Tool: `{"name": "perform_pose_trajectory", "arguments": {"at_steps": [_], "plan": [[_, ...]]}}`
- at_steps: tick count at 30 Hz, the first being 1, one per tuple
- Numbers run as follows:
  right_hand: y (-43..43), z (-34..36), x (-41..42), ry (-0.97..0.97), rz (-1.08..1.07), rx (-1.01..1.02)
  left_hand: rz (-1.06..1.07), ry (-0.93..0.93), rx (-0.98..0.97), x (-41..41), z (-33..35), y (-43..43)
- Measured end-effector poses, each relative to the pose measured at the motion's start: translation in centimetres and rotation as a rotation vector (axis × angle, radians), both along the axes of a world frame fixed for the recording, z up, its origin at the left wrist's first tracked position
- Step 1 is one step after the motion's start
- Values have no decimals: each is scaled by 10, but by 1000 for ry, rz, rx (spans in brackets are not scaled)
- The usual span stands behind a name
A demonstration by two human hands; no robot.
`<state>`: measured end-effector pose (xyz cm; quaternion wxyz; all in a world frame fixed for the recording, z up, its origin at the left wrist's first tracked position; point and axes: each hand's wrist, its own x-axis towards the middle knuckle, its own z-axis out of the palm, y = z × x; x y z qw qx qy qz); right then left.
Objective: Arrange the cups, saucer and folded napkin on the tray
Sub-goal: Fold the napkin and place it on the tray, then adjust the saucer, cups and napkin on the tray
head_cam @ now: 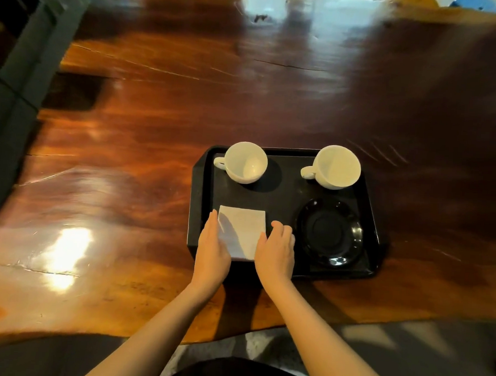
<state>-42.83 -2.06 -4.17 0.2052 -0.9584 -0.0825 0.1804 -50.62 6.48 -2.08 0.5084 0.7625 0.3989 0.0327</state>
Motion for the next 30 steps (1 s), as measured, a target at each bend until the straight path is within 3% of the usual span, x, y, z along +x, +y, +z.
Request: {"name": "perform_pose_trajectory", "arguments": {"at_steps": [3,9,18,23,27,30], "plan": [[-16,0,-5,-8,28,67,36,-21,-35,-10,5,2],[-25,-9,-11,71,304,159,43,21,-7,-10,-11,-13],[-32,-15,-1,23,341,102,-8,57,66,-8,-26,-26],[-46,0,7,-29,355,183,-57,61,166,-6,-12,-26],[-90,19,46,-250,155,215,-128,-106,195,12,13,-40],[-127,21,83,-251,-31,83,-220,-78,96,51,20,-56]]}}
